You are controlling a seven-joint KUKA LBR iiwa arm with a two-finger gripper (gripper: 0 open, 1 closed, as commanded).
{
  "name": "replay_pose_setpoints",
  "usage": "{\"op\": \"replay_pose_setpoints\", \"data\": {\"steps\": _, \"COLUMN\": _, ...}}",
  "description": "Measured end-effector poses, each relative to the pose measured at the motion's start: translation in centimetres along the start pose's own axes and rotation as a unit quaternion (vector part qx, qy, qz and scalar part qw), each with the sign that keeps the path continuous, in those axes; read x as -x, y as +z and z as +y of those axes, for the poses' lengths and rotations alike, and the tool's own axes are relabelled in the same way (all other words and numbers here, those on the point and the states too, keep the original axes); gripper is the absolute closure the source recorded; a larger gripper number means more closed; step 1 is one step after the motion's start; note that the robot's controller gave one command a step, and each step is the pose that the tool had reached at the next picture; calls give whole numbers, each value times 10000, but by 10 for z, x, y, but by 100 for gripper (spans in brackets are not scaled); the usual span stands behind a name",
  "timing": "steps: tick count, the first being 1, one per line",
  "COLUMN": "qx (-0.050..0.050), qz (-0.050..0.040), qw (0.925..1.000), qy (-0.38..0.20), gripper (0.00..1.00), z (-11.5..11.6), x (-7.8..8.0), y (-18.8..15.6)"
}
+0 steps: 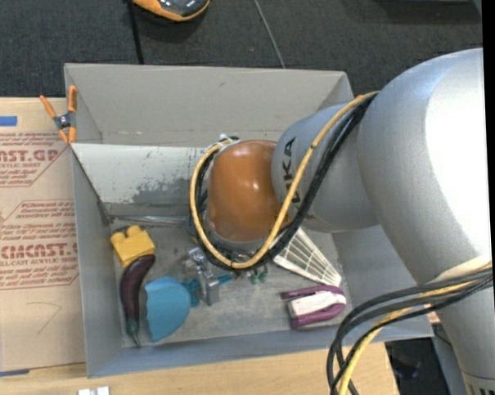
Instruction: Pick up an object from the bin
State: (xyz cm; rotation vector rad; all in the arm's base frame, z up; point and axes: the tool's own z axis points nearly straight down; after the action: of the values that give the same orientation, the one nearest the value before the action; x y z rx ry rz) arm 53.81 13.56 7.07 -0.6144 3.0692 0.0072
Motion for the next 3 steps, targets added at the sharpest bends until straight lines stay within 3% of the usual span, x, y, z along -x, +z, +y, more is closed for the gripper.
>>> {"op": "replay_pose_setpoints", "data": {"steps": 3, "qx": 2, "qz": -1, "qw": 10000, "qy": 0, "gripper": 100, "z": 0, "x": 0, "y": 0}}
